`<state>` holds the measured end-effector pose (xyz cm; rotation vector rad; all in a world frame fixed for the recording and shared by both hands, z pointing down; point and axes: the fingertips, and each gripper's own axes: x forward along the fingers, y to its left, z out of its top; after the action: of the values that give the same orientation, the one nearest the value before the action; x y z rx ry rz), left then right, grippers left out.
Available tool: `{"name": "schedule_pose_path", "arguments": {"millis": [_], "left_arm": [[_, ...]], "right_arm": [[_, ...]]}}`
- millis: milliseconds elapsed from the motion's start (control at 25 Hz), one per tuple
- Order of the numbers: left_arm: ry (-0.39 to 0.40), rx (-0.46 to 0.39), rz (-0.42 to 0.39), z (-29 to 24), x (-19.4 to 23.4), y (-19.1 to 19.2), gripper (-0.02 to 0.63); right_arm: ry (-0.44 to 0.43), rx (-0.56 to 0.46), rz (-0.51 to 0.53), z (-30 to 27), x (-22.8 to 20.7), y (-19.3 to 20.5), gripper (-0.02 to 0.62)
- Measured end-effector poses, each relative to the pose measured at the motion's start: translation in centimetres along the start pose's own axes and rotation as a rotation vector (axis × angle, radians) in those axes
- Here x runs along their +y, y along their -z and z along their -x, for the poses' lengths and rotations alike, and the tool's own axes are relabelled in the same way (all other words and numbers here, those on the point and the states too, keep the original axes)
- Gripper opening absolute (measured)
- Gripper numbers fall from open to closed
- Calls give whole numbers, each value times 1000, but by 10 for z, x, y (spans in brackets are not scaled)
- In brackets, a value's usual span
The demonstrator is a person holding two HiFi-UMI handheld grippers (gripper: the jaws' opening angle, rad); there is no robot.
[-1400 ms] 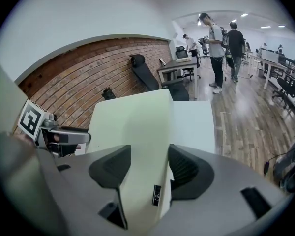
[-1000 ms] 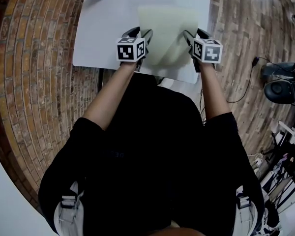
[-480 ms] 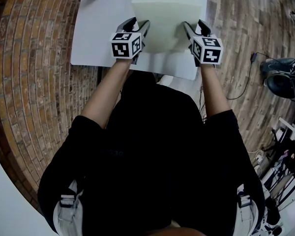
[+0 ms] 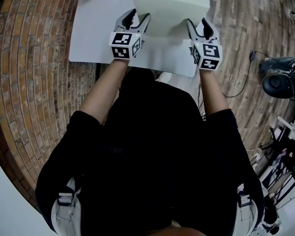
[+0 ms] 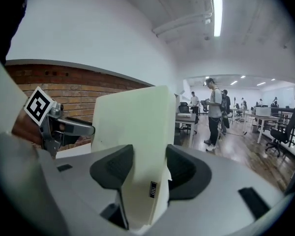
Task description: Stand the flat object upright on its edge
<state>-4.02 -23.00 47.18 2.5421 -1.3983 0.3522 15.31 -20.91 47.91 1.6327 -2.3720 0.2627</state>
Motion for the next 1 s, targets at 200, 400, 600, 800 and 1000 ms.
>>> {"name": "schedule_pose_path", "arguments": {"millis": [200, 400, 600, 800, 1000], "left_arm": [[20, -77, -66, 10, -7, -1, 229], [21, -134, -94, 13, -12, -1, 229], [10, -195, -116, 16, -14, 1, 229], [10, -187, -136, 11, -14, 10, 229], [24, -192, -133, 12, -15, 23, 229]], "right_arm": [[7, -49, 2, 10, 6, 3, 229], [23, -93, 28, 19, 7, 5, 230], [60, -122, 87, 25, 12, 5, 235], [67, -99, 108, 24, 12, 16, 236], [65, -82, 129, 25, 16, 31, 236]]}}
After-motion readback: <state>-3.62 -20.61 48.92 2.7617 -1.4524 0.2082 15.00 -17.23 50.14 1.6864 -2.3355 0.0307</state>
